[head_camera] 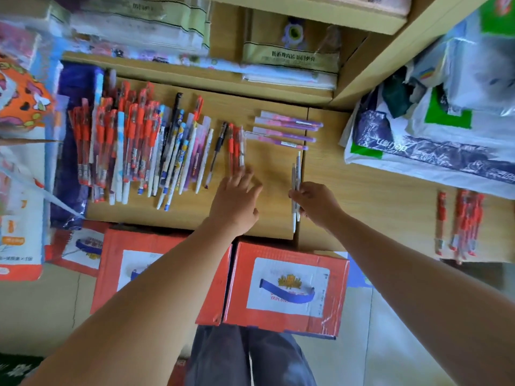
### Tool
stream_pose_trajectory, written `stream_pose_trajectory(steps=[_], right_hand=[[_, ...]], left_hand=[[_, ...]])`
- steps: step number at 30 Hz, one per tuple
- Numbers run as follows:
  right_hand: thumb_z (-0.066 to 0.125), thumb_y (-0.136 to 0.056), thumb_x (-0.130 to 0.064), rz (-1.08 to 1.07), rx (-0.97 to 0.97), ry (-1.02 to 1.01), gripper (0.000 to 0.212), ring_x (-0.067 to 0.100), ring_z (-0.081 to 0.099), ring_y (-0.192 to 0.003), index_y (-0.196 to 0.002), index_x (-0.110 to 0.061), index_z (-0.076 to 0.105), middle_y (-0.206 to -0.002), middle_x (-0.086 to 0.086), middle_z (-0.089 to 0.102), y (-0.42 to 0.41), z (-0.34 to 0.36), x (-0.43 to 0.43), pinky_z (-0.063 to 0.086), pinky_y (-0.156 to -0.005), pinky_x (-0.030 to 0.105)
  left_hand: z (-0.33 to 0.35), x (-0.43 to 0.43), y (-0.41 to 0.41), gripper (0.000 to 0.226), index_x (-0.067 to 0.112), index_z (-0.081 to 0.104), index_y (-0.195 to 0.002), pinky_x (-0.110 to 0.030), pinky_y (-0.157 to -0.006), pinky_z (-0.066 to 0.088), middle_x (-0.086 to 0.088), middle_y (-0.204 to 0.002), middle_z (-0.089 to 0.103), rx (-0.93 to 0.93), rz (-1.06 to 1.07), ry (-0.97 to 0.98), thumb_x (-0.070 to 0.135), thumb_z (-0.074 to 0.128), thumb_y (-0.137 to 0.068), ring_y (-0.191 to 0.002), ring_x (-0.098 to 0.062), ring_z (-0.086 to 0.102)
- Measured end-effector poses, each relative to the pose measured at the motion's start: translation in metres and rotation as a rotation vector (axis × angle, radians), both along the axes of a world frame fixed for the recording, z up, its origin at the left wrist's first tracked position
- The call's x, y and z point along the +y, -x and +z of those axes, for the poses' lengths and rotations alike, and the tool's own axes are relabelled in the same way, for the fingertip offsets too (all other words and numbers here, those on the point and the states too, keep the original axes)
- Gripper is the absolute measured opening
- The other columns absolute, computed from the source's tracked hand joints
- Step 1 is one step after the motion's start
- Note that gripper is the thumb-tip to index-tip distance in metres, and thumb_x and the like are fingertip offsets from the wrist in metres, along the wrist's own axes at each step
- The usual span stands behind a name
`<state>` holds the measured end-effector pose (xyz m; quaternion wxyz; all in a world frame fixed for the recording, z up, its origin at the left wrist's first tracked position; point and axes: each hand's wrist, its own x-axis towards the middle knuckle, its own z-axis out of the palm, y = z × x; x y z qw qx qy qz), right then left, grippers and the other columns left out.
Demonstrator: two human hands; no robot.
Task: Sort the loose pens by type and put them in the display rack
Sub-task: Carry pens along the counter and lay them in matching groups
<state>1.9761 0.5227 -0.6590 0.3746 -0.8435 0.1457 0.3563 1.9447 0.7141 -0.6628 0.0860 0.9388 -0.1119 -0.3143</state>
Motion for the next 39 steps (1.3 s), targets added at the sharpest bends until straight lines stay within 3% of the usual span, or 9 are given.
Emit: stream_pose_trajectory(steps=[6, 10, 13, 16, 19, 24, 28, 33, 39], right_hand=[[0.062, -0.091, -0.022, -0.045, -0.026, 0.091, 0.029, 0.017, 0.049, -0.057, -0.065, -0.014, 0.054, -0.056, -0.001, 0.052, 0.010, -0.003, -0.020, 0.034, -0.045, 0.018], [0.063, -0.090, -0.021, -0.085, -0.051, 0.134, 0.022, 0.025, 0.053, -0.068, -0.070, -0.013, 0.056, -0.062, 0.003, 0.054, 0.022, 0.000, -0.038, 0.036, -0.059, 0.028], [0.065, -0.088, -0.022, -0.137, -0.079, 0.177, 0.017, 0.027, 0.057, -0.072, -0.081, -0.006, 0.063, -0.071, 0.008, 0.059, 0.032, 0.001, -0.065, 0.041, -0.064, 0.032], [0.066, -0.087, -0.028, -0.158, -0.090, 0.255, 0.016, 0.023, 0.056, -0.073, -0.080, -0.015, 0.060, -0.074, 0.004, 0.060, 0.040, 0.001, -0.103, 0.038, -0.062, 0.030], [0.067, -0.086, -0.029, -0.206, -0.117, 0.290, 0.017, 0.025, 0.058, -0.074, -0.085, -0.013, 0.064, -0.075, 0.003, 0.061, 0.044, -0.002, -0.144, 0.043, -0.066, 0.033], [0.069, -0.084, -0.025, -0.232, -0.152, 0.284, 0.011, 0.023, 0.057, -0.061, -0.085, -0.022, 0.058, -0.068, -0.001, 0.060, 0.043, -0.015, -0.199, 0.055, -0.064, 0.044], [0.070, -0.080, -0.019, -0.193, -0.155, 0.267, 0.024, 0.031, 0.061, -0.074, -0.098, -0.020, 0.053, -0.081, 0.005, 0.062, 0.044, -0.024, -0.220, 0.054, -0.068, 0.048], [0.067, -0.084, -0.022, -0.190, -0.232, 0.242, 0.024, 0.030, 0.060, -0.081, -0.101, -0.010, 0.056, -0.092, 0.009, 0.064, 0.052, -0.028, -0.240, 0.053, -0.070, 0.046], [0.066, -0.087, -0.029, -0.117, -0.272, 0.254, 0.025, 0.026, 0.062, -0.077, -0.103, -0.012, 0.057, -0.092, 0.005, 0.066, 0.058, -0.026, -0.257, 0.053, -0.063, 0.039]], left_hand=[[-0.002, 0.011, 0.007, 0.054, 0.021, 0.035, -0.138, -0.042, -0.116, 0.018, -0.004, -0.150, 0.020, -0.147, 0.023, -0.057, 0.031, 0.055, -0.089, -0.144, -0.030, 0.011], [0.000, 0.002, 0.002, 0.051, 0.016, 0.043, -0.135, -0.045, -0.113, 0.024, -0.009, -0.143, 0.032, -0.199, -0.068, -0.072, 0.032, 0.055, -0.087, -0.137, -0.032, 0.022], [0.006, -0.029, -0.003, 0.047, 0.014, 0.051, -0.130, -0.044, -0.108, 0.031, -0.011, -0.138, 0.041, -0.223, -0.128, 0.030, 0.025, 0.059, -0.085, -0.132, -0.032, 0.032], [0.010, -0.073, -0.005, 0.042, 0.013, 0.059, -0.121, -0.044, -0.100, 0.037, -0.011, -0.133, 0.049, -0.252, -0.192, 0.184, 0.016, 0.064, -0.079, -0.127, -0.032, 0.040], [0.008, -0.118, -0.005, 0.046, 0.014, 0.054, -0.129, -0.043, -0.105, 0.032, -0.011, -0.144, 0.040, -0.191, -0.220, 0.273, 0.015, 0.059, -0.083, -0.136, -0.030, 0.031], [-0.006, -0.179, 0.000, 0.060, 0.022, 0.033, -0.146, -0.039, -0.116, 0.017, -0.008, -0.160, 0.010, -0.105, -0.247, 0.193, 0.022, 0.054, -0.090, -0.147, -0.028, 0.007], [-0.014, -0.211, 0.009, 0.068, 0.023, 0.029, -0.147, -0.044, -0.116, 0.021, -0.013, -0.160, 0.003, -0.108, -0.213, 0.099, 0.024, 0.060, -0.087, -0.147, -0.033, 0.007], [-0.015, -0.243, 0.009, 0.074, 0.026, 0.020, -0.151, -0.047, -0.117, 0.018, -0.010, -0.161, -0.006, -0.117, -0.200, 0.068, 0.024, 0.059, -0.088, -0.148, -0.031, 0.002], [-0.012, -0.277, 0.004, 0.077, 0.036, 0.007, -0.152, -0.060, -0.115, 0.014, -0.009, -0.158, -0.018, -0.039, -0.254, -0.015, 0.030, 0.056, -0.092, -0.147, -0.033, -0.007]])
